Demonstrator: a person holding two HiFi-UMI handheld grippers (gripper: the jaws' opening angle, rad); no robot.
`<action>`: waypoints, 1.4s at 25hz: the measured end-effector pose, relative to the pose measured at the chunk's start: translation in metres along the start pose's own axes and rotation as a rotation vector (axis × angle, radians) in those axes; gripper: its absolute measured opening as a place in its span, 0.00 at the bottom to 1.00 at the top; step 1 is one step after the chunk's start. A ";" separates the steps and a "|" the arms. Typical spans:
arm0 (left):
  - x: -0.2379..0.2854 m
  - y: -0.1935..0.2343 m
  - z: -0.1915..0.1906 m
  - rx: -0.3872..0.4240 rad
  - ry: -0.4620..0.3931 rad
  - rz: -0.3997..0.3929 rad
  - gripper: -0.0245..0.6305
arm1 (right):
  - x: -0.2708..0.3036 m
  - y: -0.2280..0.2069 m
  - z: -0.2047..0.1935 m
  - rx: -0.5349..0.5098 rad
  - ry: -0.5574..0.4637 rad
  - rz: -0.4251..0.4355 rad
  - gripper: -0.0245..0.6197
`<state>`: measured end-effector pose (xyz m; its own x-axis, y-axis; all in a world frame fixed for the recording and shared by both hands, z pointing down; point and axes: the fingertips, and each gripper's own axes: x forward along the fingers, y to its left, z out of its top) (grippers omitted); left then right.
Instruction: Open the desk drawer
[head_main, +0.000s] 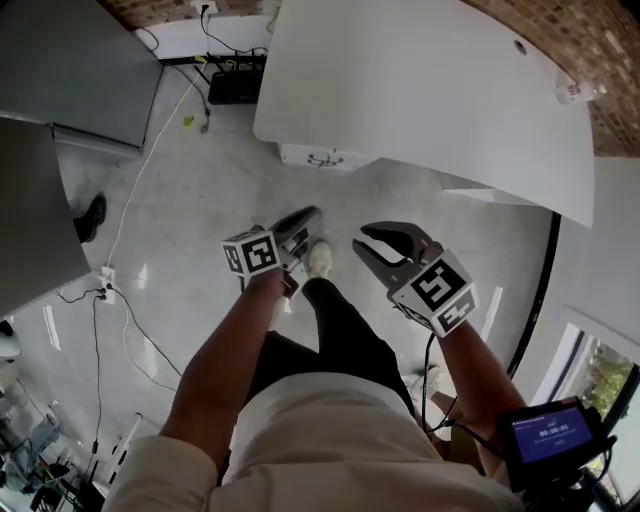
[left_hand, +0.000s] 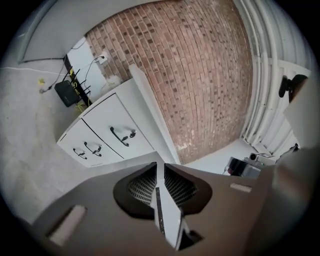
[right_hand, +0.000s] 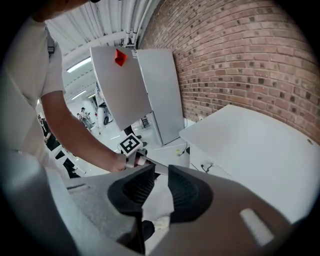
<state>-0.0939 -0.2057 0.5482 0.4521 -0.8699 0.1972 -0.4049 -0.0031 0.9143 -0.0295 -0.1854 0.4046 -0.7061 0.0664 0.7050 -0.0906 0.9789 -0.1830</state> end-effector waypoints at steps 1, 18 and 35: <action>0.012 0.010 0.001 -0.026 -0.011 -0.002 0.12 | 0.004 -0.009 -0.001 -0.002 0.010 0.010 0.15; 0.140 0.170 0.050 -0.370 -0.321 0.024 0.25 | 0.026 -0.055 -0.070 0.136 0.146 0.065 0.15; 0.142 0.181 0.053 -0.464 -0.357 -0.005 0.09 | 0.034 -0.048 -0.086 0.192 0.154 0.027 0.15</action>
<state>-0.1445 -0.3560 0.7229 0.1252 -0.9829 0.1347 0.0235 0.1387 0.9901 0.0109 -0.2131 0.4962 -0.5960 0.1351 0.7915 -0.2154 0.9227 -0.3197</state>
